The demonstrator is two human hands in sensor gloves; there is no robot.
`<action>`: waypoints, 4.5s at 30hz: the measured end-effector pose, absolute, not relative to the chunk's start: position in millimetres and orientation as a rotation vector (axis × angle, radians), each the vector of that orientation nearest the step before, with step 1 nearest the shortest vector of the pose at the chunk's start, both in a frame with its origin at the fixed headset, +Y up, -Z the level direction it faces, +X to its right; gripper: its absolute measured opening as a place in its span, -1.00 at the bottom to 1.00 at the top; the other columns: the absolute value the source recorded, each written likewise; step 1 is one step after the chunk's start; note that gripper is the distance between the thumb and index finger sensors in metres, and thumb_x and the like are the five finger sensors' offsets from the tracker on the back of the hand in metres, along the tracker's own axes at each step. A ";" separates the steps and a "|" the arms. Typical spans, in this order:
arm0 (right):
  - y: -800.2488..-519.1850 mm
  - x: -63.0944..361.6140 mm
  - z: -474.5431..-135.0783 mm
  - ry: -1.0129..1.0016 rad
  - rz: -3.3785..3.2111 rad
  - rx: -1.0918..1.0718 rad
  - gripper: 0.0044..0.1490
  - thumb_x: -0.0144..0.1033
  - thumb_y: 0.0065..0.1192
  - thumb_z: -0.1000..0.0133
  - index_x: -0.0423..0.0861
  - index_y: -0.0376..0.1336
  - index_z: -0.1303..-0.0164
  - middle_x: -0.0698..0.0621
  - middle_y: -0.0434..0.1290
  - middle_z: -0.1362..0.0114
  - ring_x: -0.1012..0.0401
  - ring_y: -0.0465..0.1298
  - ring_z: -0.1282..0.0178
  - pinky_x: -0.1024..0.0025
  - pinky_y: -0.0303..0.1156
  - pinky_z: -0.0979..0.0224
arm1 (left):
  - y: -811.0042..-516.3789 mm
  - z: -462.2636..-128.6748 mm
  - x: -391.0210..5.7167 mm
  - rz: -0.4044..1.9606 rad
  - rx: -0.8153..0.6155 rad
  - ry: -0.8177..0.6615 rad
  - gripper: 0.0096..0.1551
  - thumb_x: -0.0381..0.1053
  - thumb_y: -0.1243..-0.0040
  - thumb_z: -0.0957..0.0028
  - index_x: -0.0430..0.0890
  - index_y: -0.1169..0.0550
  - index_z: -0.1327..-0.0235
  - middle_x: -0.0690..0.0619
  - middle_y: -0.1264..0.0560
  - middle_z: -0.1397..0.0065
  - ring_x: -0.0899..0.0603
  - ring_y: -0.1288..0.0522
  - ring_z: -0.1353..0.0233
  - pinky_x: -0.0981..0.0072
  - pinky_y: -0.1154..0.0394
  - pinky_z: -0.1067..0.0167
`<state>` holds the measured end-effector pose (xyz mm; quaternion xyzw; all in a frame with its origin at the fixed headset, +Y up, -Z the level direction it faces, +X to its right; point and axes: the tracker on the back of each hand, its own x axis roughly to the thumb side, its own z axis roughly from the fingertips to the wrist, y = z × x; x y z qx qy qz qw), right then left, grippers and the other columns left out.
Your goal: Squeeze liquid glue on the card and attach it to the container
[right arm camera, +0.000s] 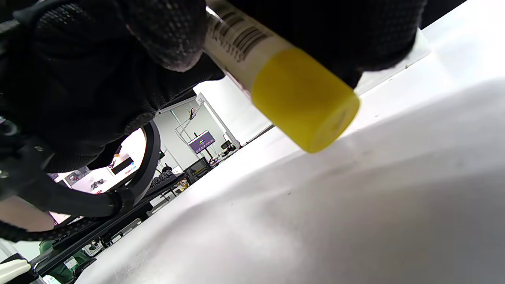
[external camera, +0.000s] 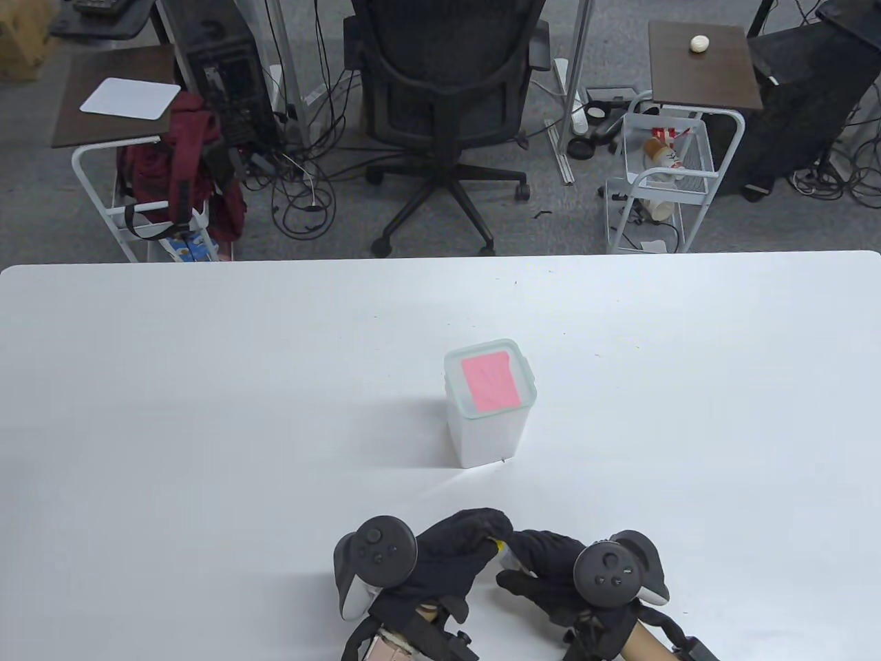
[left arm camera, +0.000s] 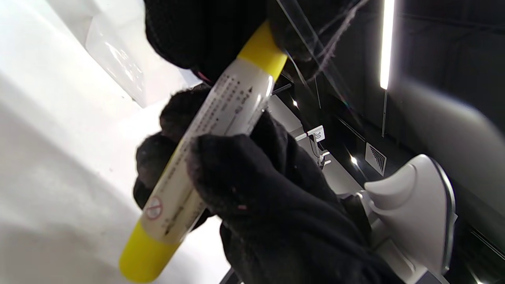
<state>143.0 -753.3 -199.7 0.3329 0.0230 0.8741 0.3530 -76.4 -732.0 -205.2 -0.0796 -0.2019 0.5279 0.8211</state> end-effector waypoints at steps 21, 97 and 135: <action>-753.8 145.1 -200.7 0.050 2.264 0.867 -0.31 -0.09 0.19 -0.20 -0.28 0.26 -0.40 -0.25 0.49 -0.29 -0.16 0.55 -0.12 0.09 0.52 -0.15 | -728.3 -202.6 -76.3 1.028 -0.120 -0.429 -0.44 0.04 -0.23 0.04 0.13 -0.51 -0.30 0.12 -0.56 -0.36 -0.12 -0.55 -0.43 0.16 -0.49 -0.40; -753.4 227.2 -228.9 -0.290 2.095 0.258 -0.54 -0.29 0.17 -0.22 -0.17 0.32 -0.27 -0.17 0.49 -0.25 -0.08 0.57 -0.06 0.18 0.54 -0.10 | -742.3 -215.9 -125.3 1.168 -0.101 -0.150 -0.55 0.17 -0.15 -0.10 0.19 -0.50 -0.26 0.17 -0.56 -0.31 -0.08 -0.55 -0.40 0.19 -0.45 -0.40; -736.8 284.2 -270.9 -0.300 2.779 -0.020 0.20 0.38 -0.15 -0.28 -0.03 -0.51 -0.79 -0.40 -0.60 -0.76 -0.38 -0.53 -0.72 -0.51 -0.59 -0.55 | -717.0 -254.5 -140.6 0.515 0.095 0.032 0.06 0.63 -0.03 0.21 0.64 0.18 -0.50 0.46 0.42 -0.75 0.10 0.66 -0.67 0.13 0.66 -0.50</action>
